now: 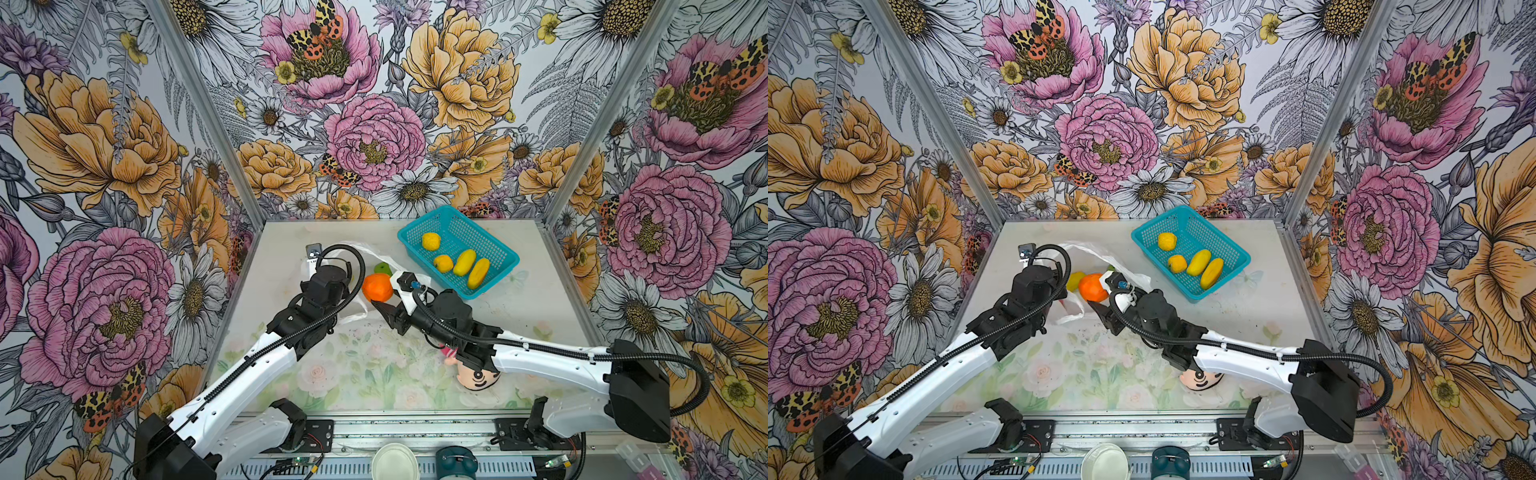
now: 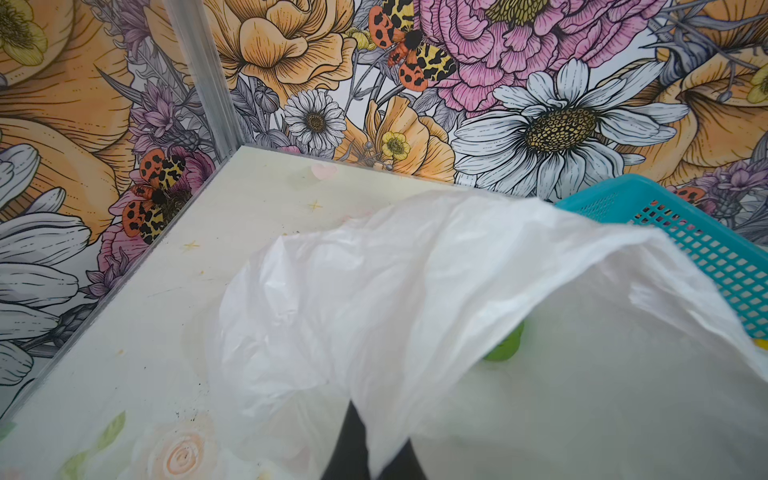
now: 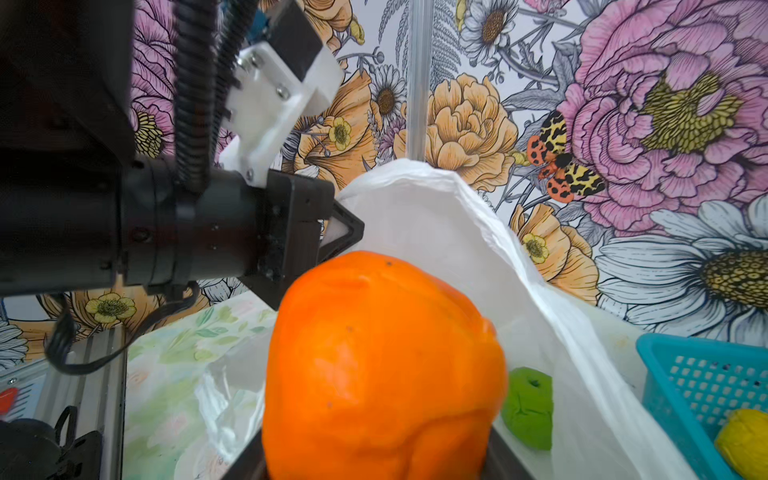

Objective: Untie the knot of the plastic bag and take out the fruit
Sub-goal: 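Lift the orange out of the bag with the right gripper, then carry the orange over the teal basket and open the right gripper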

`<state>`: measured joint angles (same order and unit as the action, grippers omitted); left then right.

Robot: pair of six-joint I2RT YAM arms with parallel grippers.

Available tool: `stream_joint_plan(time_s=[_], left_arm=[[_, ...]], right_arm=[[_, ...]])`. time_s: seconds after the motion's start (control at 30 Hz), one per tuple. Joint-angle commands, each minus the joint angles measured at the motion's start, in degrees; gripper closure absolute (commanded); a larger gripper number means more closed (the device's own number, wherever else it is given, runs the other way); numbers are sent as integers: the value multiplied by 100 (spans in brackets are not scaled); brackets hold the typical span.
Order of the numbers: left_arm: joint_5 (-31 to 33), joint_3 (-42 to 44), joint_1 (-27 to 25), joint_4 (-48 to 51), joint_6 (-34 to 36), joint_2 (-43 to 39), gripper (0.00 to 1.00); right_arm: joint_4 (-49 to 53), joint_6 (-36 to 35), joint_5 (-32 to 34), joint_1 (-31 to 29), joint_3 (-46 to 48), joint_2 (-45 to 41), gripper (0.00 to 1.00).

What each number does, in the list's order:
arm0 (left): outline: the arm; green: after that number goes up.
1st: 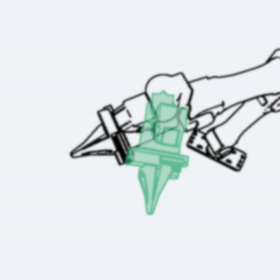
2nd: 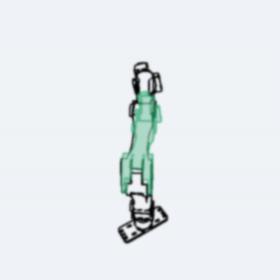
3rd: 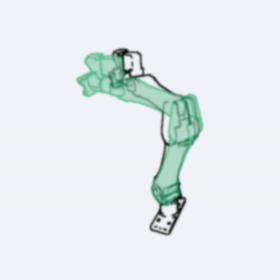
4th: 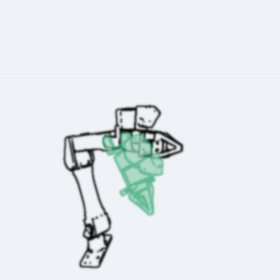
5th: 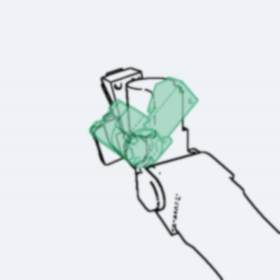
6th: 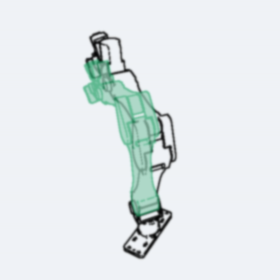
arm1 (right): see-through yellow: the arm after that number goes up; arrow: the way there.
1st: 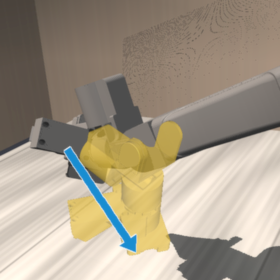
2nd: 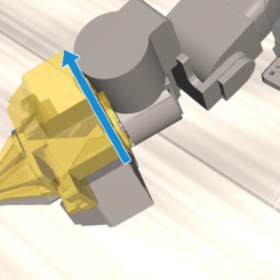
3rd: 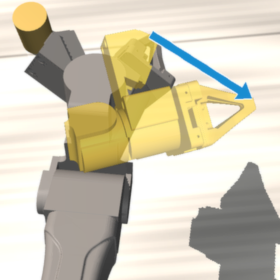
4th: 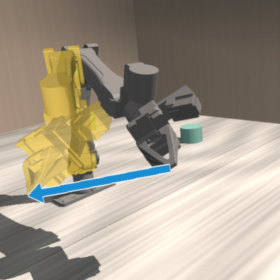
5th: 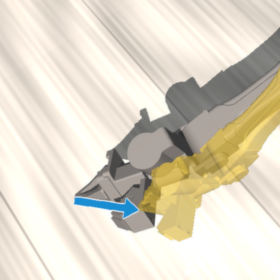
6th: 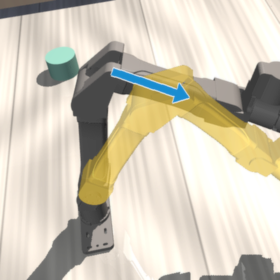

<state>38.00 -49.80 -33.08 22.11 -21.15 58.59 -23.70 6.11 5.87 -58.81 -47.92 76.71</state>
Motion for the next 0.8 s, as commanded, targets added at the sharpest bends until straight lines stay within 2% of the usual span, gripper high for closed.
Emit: stream_joint_plan(time_s=[0.0,0.17,0.33,0.43,0.57,0.7,0.77], left_arm=[[-73,32,61,27,-118,-80,100],[-163,23,39,28,-127,-122,100],[-147,41,39,11,-127,-176,100],[-213,29,30,4,-127,-159,100],[-179,34,30,10,-134,-141,100],[-211,47,41,-21,-127,-85,100],[-272,35,53,-46,-128,-45,100]], right_arm=[[146,-197,600,77,-1,-607,75],[321,-264,1163,382,347,-1489,74],[766,46,1693,1148,545,-2165,71],[808,304,1751,1716,738,-2300,70],[1062,830,1374,2553,743,-2041,70],[1252,1428,435,3576,472,-1259,70],[1264,1608,69,3889,265,-756,72]])
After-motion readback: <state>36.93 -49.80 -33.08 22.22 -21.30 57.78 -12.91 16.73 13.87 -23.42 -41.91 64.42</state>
